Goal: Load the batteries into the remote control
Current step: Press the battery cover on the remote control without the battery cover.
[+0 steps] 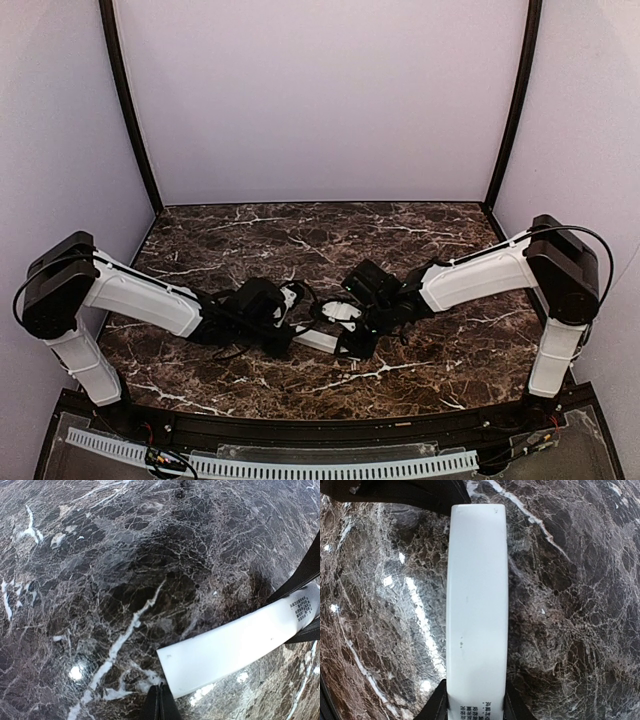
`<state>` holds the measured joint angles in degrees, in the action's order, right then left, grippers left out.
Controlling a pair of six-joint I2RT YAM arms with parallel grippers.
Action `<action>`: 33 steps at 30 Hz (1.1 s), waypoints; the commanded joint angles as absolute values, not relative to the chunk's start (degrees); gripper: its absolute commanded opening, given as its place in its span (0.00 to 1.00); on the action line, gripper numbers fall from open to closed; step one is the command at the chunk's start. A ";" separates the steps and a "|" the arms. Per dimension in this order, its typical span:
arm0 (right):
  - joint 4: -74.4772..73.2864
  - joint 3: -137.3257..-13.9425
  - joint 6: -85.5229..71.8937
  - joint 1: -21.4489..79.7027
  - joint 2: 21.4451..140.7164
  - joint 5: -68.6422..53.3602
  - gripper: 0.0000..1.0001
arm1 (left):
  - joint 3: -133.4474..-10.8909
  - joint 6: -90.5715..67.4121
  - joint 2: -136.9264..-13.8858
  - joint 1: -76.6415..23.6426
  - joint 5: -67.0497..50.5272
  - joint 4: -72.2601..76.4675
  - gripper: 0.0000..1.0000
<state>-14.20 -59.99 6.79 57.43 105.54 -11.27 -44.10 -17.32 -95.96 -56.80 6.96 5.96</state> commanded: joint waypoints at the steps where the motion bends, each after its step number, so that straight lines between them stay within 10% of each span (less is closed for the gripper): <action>1: -15.56 -59.22 6.02 58.50 108.32 -10.52 0.25 | -45.36 -16.66 -97.33 -58.92 7.35 6.02 0.00; 12: -15.91 -58.57 7.29 58.61 108.35 -9.97 0.18 | -41.92 -13.96 -94.71 -59.81 11.89 8.06 0.00; 19: -14.85 -57.26 5.67 58.58 106.63 -9.77 0.53 | -40.93 -15.58 -92.12 -56.45 9.92 8.85 0.00; 33: 2.22 -40.30 1.34 57.90 96.60 -6.68 0.62 | -34.64 -20.61 -87.91 -49.56 -3.53 18.59 0.00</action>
<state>-1.89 -46.74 4.29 58.08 98.24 -8.32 -36.23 -19.11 -89.76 -49.95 0.60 15.44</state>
